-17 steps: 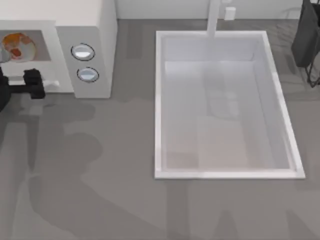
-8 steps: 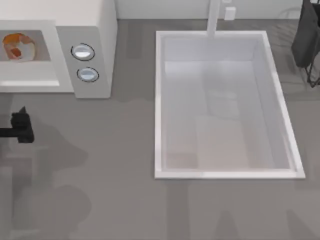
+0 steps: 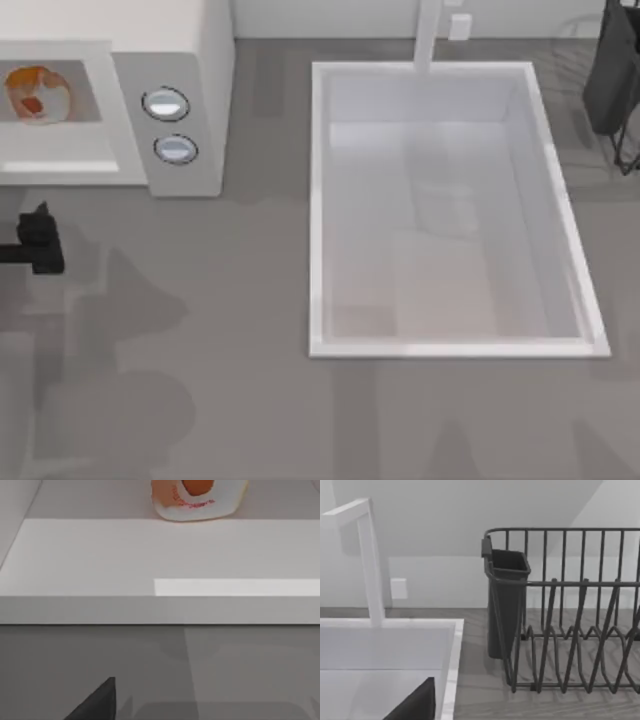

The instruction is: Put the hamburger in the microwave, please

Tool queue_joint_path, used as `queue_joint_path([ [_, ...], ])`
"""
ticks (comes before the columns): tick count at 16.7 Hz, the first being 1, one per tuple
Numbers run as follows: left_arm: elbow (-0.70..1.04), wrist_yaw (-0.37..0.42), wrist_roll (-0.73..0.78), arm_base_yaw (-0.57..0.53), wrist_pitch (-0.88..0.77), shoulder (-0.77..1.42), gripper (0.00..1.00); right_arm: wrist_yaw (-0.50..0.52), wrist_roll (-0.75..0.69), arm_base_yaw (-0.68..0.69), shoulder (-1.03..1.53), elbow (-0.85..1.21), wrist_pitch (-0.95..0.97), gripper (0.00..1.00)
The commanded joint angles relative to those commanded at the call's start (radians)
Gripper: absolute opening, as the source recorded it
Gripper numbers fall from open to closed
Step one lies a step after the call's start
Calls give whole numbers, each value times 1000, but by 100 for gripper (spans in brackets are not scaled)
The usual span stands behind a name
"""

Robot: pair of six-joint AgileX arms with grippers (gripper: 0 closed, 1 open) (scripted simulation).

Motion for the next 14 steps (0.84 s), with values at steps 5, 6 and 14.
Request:
queue_joint_path([
  [5, 51, -3, -1, 0, -243, -181, 100, 0, 0, 0, 0, 0, 0, 100],
  [6, 63, -4, -1, 0, -299, -222, 100, 0, 0, 0, 0, 0, 0, 100],
  [14, 126, -7, -2, 2, -557, -417, 100, 0, 0, 0, 0, 0, 0, 100],
])
